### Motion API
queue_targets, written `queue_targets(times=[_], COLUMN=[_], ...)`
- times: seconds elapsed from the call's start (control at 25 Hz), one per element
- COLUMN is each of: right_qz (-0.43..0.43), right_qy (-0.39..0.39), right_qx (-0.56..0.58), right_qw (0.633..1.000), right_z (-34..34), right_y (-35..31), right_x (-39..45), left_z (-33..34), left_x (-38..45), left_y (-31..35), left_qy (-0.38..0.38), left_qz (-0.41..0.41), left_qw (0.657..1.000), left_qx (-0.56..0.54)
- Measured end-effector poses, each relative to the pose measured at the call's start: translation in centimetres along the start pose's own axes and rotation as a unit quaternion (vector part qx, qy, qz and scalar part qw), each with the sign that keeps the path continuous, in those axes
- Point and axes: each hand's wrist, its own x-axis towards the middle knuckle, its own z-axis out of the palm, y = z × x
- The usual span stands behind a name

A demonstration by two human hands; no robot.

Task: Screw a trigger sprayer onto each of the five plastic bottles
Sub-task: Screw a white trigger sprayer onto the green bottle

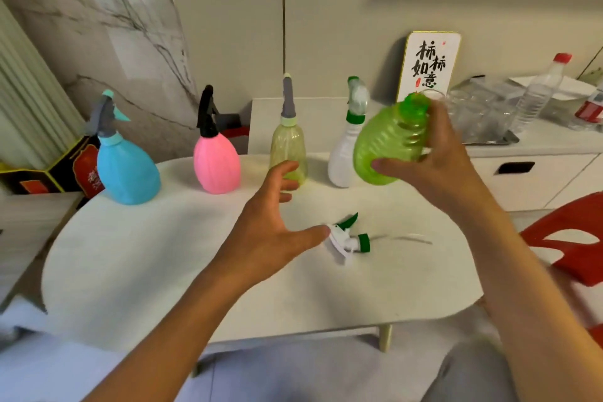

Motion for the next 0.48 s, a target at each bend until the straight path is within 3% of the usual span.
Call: queue_targets(times=[0.08,0.12,0.24,0.32,0.36,0.4,0.44,0.48], right_qz=[-0.002,0.007,0.039,0.086,0.093,0.082,0.064,0.057], right_qy=[-0.199,-0.258,-0.308,-0.288,-0.264,-0.243,-0.245,-0.259], right_qx=[0.116,0.162,0.243,0.227,0.137,-0.035,-0.241,-0.415], right_qw=[0.973,0.953,0.919,0.926,0.95,0.966,0.937,0.87], right_z=[3.1,4.4,4.9,4.0,3.8,3.9,4.5,5.4], right_y=[-1.6,-2.0,-2.2,-0.8,0.3,1.5,2.9,4.1], right_x=[-3.3,-4.3,-4.3,-3.1,-2.5,-2.0,-1.8,-1.9], left_z=[-0.2,-0.5,-1.5,-2.3,-2.6,-3.0,-3.3,-3.6], left_x=[-0.9,-1.3,-2.2,-2.5,-2.5,-2.6,-2.6,-2.7], left_y=[0.8,1.1,1.5,1.1,0.7,0.3,-0.1,-0.5], left_qy=[0.0,0.002,0.03,0.05,0.055,0.058,0.06,0.062], left_qz=[0.05,0.071,0.091,0.084,0.074,0.063,0.053,0.043], left_qw=[0.999,0.997,0.995,0.994,0.994,0.994,0.994,0.994], left_qx=[-0.015,-0.019,0.019,0.053,0.06,0.064,0.07,0.077])
